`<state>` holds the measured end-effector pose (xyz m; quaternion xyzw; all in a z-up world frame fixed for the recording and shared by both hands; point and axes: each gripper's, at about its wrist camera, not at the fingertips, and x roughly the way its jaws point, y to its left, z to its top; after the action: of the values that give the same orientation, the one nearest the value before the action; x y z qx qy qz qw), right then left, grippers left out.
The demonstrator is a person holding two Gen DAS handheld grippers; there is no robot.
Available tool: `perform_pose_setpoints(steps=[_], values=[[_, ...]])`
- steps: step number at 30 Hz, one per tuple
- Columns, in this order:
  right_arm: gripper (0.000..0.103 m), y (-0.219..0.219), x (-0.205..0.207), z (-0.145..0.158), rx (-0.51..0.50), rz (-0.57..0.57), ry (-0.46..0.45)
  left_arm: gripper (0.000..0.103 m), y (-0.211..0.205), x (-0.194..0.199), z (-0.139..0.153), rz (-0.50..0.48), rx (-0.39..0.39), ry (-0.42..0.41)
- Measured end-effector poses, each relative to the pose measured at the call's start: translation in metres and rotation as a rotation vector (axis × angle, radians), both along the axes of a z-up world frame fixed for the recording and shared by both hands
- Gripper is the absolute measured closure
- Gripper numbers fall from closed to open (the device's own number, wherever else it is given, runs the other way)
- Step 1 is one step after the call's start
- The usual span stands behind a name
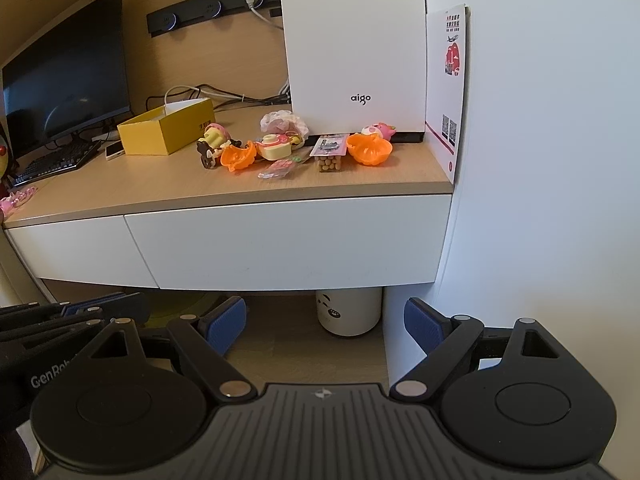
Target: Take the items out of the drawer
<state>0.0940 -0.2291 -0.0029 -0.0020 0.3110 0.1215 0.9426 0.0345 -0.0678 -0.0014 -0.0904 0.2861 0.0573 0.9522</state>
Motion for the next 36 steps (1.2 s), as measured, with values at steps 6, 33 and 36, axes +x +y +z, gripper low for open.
perform_pose_setpoints(steps=[6,33,36], values=[[0.015,0.0006,-0.0008,0.0,0.0,0.001,0.001,0.089,-0.0001,0.0,-0.0001,0.001,-0.002,0.001],[0.015,0.0013,-0.0023,-0.0015,-0.001,0.004,0.004,0.089,-0.0046,0.001,0.0033,0.013,-0.012,-0.013],[0.015,0.001,-0.0015,-0.0013,-0.001,0.005,0.004,0.089,-0.0042,0.001,0.0032,0.012,-0.011,-0.013]])
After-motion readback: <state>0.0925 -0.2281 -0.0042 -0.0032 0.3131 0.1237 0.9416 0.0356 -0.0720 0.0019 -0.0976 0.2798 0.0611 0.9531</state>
